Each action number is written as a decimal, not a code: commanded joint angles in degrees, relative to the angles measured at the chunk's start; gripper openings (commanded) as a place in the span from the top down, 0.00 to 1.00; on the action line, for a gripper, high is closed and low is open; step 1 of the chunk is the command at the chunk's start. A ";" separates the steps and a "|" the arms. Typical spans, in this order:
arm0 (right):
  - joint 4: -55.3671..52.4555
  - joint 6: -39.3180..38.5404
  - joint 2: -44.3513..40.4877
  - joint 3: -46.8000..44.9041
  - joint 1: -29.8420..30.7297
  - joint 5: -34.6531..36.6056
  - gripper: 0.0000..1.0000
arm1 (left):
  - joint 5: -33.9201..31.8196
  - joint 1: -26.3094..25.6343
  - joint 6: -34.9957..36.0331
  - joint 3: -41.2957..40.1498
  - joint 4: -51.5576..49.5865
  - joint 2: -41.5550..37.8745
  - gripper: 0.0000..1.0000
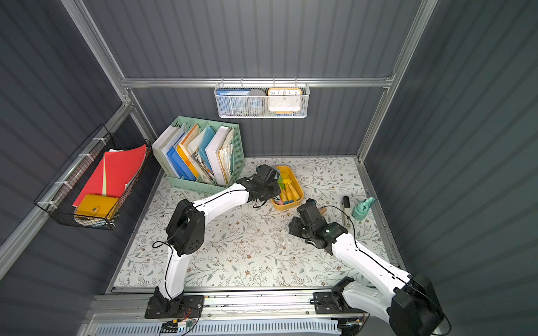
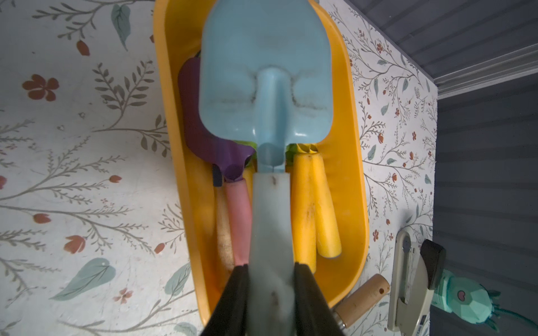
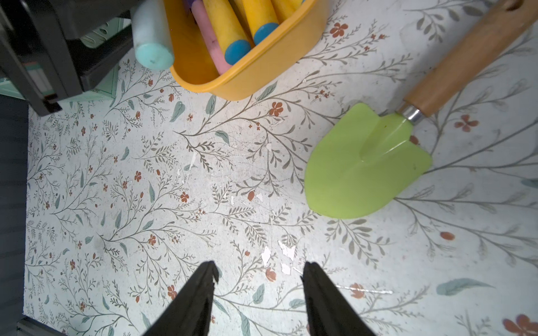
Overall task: Put the shovel into the storage box
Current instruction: Place the shovel in the storage box, then pick up the shovel from the center of the board.
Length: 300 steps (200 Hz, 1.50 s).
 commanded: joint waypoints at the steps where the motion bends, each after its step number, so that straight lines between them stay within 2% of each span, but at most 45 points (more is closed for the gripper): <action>1: -0.46 0.21 -0.69 -0.90 -0.38 0.74 0.46 | -2.72 0.36 -2.85 0.49 2.05 1.20 0.96; 74: -0.75 0.12 -0.95 -1.01 -0.70 0.64 0.46 | -2.16 0.34 -3.70 1.37 3.52 4.34 0.92; 89: -0.68 0.20 -0.96 -1.09 -0.81 0.68 0.46 | -2.23 0.35 -3.65 1.20 3.56 4.55 0.89; 111: -0.46 0.25 -0.52 -1.14 -0.86 0.39 0.46 | -2.35 0.32 -3.57 1.41 3.24 4.87 0.74; 159: -0.02 0.12 0.53 -0.70 -0.99 0.04 0.46 | -4.62 0.28 -0.74 0.86 3.83 2.33 0.55; 200: -0.44 -0.84 1.41 1.17 -0.95 -0.02 0.46 | -4.42 -0.16 2.78 -0.27 4.05 -0.99 0.53; 244: -3.23 -2.59 3.04 4.16 -1.01 0.28 0.44 | -3.75 -0.55 7.08 -3.16 4.11 -5.27 0.47; 300: -7.15 -3.66 3.77 7.00 -1.87 2.75 0.39 | -2.85 -0.88 11.85 -10.55 4.38 -11.92 0.44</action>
